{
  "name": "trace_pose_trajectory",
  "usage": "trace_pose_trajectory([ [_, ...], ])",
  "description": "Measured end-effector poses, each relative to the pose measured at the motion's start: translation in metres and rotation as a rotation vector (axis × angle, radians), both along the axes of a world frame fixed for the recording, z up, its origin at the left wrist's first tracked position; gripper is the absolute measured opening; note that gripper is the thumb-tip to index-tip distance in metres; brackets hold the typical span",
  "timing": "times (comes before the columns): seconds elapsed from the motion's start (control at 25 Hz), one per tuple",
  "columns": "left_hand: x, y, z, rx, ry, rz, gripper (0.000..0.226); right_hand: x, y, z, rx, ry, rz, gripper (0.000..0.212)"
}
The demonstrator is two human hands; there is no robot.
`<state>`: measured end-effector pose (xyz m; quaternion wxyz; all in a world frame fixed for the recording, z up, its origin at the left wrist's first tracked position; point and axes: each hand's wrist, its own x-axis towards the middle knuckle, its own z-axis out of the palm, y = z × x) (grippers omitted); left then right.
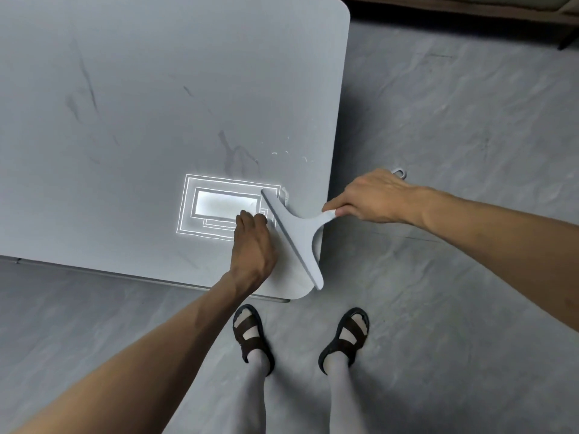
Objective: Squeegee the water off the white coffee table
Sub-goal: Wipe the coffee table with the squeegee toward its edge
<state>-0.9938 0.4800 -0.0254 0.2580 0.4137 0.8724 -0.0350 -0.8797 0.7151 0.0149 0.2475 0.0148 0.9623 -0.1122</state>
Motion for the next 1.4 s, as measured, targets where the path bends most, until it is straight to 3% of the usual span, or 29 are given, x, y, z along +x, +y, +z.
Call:
trace_pose_trajectory([
  [0.08, 0.005, 0.007, 0.005, -0.067, 0.005, -0.053, 0.043, 0.01, 0.015, 0.004, 0.027, -0.008, -0.051, 0.029],
  [0.2, 0.008, 0.013, 0.011, -0.151, 0.187, -0.409, 0.031, 0.025, 0.03, 0.009, 0.07, -0.032, -0.107, 0.024],
  [0.36, 0.004, 0.025, 0.019, -0.206, 0.294, -0.544, 0.016, 0.041, 0.046, 0.018, 0.104, -0.055, -0.164, 0.02],
  [0.44, 0.005, 0.022, 0.019, -0.131, 0.374, -0.555, 0.014, 0.047, 0.056, 0.023, 0.137, -0.036, -0.166, 0.021],
  [0.48, 0.004, 0.021, 0.018, -0.08, 0.31, -0.538, 0.016, 0.05, 0.062, 0.025, 0.166, -0.014, -0.166, 0.022],
  [0.6, 0.0, 0.023, 0.019, 0.035, 0.113, -0.387, 0.028, 0.058, 0.079, 0.035, 0.273, 0.041, -0.17, 0.023],
  [0.72, -0.003, 0.018, 0.027, 0.239, -0.267, 0.256, 0.019, 0.058, 0.081, 0.05, 0.324, 0.059, -0.147, 0.024],
  [0.8, -0.014, 0.005, 0.022, 0.185, -0.258, 0.535, 0.019, 0.046, 0.066, 0.057, 0.307, 0.055, -0.109, 0.022],
  [0.88, -0.026, -0.014, 0.017, 0.264, -0.244, 0.694, 0.021, 0.025, 0.04, 0.06, 0.256, 0.037, -0.06, 0.021],
  [1.0, -0.045, -0.045, 0.014, 0.337, -0.2, 0.811, 0.011, -0.018, -0.008, 0.05, 0.131, 0.006, 0.049, 0.029],
  [1.16, -0.066, -0.079, 0.005, 0.297, -0.139, 0.897, 0.013, -0.063, -0.076, 0.023, -0.041, -0.054, 0.168, 0.033],
  [1.4, -0.082, -0.099, -0.007, 0.221, -0.084, 0.843, 0.016, -0.089, -0.118, -0.003, -0.126, -0.091, 0.201, 0.035],
])
